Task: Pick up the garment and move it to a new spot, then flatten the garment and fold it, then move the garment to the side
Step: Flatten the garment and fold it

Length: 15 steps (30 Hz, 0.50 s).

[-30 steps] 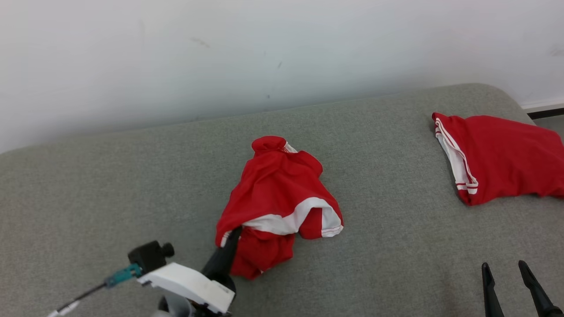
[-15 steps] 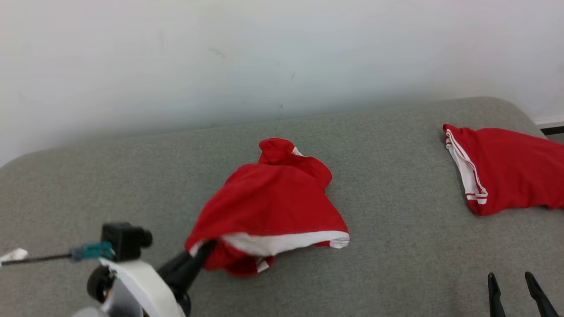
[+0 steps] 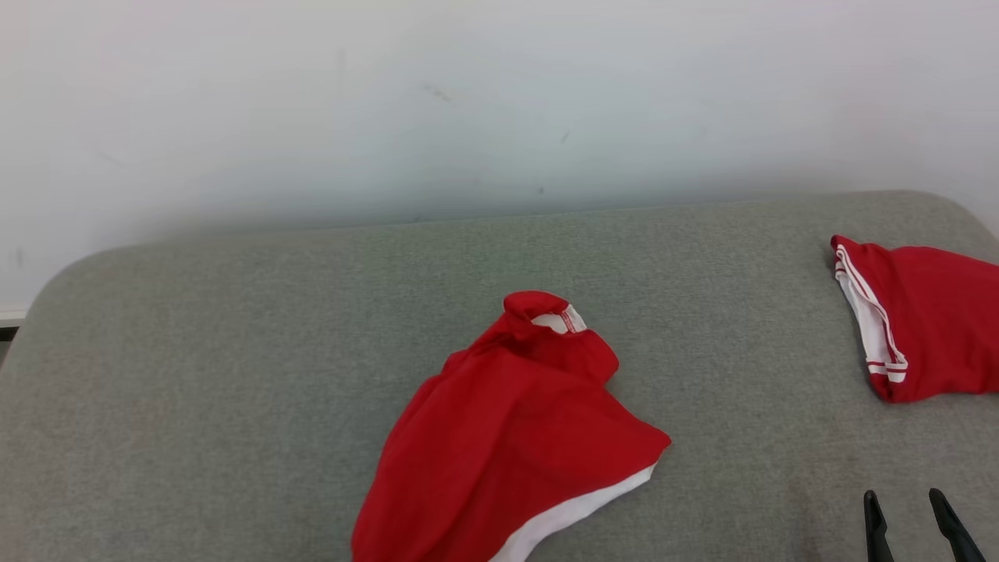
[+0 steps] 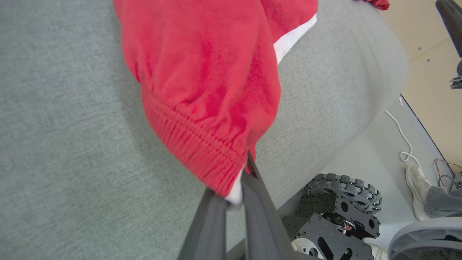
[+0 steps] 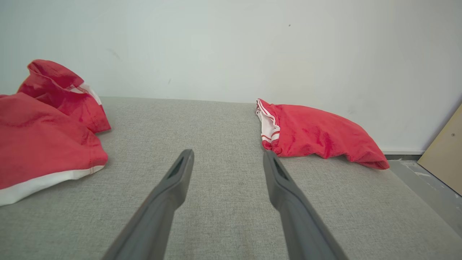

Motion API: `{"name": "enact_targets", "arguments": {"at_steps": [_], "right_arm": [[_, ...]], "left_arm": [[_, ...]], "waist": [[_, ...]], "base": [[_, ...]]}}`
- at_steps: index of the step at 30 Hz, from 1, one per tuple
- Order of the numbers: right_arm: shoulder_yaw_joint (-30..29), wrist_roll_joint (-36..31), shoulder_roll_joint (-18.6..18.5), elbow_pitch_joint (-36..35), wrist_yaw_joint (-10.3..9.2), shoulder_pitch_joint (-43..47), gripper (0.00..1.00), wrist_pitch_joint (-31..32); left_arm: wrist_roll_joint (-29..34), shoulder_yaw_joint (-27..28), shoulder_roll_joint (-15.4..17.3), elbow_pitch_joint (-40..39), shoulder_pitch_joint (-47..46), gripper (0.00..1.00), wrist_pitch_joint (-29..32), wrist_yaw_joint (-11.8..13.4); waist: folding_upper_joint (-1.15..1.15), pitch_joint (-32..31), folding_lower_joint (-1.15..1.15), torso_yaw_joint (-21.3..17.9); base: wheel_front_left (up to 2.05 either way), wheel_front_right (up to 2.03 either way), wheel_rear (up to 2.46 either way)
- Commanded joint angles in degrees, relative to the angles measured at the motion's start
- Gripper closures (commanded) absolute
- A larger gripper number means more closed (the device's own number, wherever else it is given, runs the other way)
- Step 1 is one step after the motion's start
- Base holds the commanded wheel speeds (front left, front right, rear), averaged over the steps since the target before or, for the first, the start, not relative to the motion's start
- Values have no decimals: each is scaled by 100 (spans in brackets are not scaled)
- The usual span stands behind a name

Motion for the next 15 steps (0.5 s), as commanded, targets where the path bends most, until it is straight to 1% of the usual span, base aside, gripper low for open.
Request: {"name": "enact_targets", "arguments": {"at_steps": [1,2,6,7,8,9,12,15], "right_arm": [[-2,-11,-41,19,-12,0,0,3],[4,-11,-49,22,-12,0,0,3],[29,-13,-79,44,-12,1,0,3],[33,-13,-81,45,-12,5,0,3],[42,-12,-85,48,-12,13,0,4],[46,-11,-89,51,-12,21,0,3],[52,3,-103,60,-12,51,0,3],[57,14,-107,70,-12,66,0,3]], "left_arm": [[114,-53,-64,236,29,100,-133,-45],[50,-52,-146,372,37,100,-209,-64],[217,-49,-254,943,-37,100,-568,-98],[287,-34,-238,1054,-59,84,-665,-98],[287,-15,-236,1160,-54,46,-769,-101],[225,9,-270,1261,-16,0,-855,-109],[49,125,-280,1380,104,0,-978,-108],[-156,243,-168,1353,227,0,-927,-79]], "waist": [[0,-8,0,72],[0,-12,0,101],[0,-44,0,172],[0,-54,0,183],[0,-60,0,192],[0,-68,0,199],[0,-95,0,213],[0,-110,0,223]], "base": [[0,0,0],[0,0,0],[0,0,0],[0,0,0],[0,0,0],[0,0,0],[0,0,0],[0,0,0]]}}
